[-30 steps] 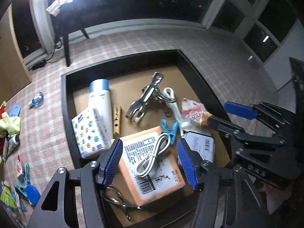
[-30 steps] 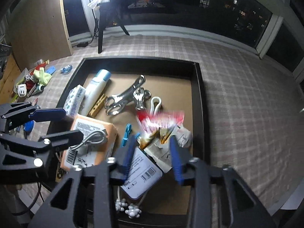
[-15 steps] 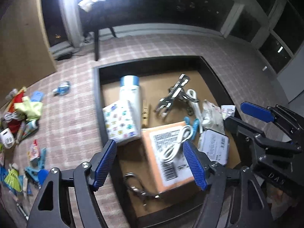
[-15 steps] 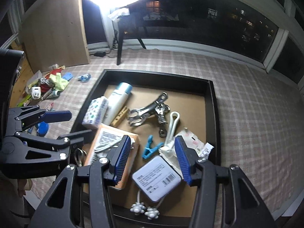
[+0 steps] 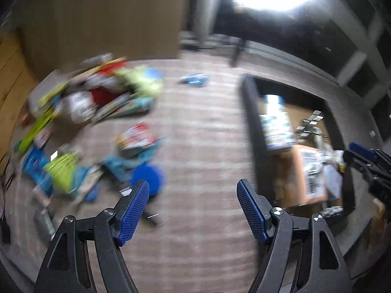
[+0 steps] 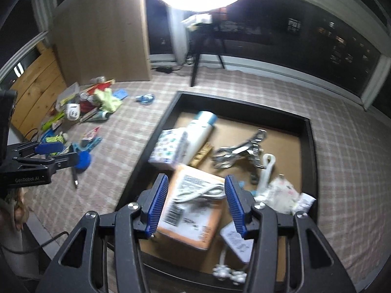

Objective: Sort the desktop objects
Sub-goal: 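Move both grippers back over the pile of items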

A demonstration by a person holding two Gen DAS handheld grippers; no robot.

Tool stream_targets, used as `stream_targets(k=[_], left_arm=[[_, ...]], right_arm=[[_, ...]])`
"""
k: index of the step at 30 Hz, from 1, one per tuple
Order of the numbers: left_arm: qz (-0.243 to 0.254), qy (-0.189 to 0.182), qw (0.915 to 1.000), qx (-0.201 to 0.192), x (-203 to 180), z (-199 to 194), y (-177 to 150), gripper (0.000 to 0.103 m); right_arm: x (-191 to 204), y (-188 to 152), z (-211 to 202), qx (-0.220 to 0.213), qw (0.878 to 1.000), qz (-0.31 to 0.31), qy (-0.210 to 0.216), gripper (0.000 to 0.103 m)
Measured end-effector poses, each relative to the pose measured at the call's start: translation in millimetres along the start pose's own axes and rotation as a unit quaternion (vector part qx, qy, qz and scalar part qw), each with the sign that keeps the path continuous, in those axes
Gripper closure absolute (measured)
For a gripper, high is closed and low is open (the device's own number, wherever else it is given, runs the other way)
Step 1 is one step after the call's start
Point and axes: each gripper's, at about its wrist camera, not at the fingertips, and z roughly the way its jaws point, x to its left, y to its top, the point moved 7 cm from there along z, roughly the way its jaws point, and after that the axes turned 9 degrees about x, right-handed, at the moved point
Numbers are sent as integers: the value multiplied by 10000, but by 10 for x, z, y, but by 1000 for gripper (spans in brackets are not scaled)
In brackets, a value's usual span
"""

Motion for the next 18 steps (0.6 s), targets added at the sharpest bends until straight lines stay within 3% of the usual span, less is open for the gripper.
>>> stream_targets(k=[5,9,18], left_arm=[[-880,258,9958,-13,917,-34,-371,31],[-1566,340,9871,38,1584,-62,-678,31],[-2264,397,9731,150,2331,-7,-1096,31]], right_arm=[[454,62,178,157,9990,-360,229,56],[846,84,317,291,9967,-660,373,56],[1704,59,764,766,9871,-1234,679,56]])
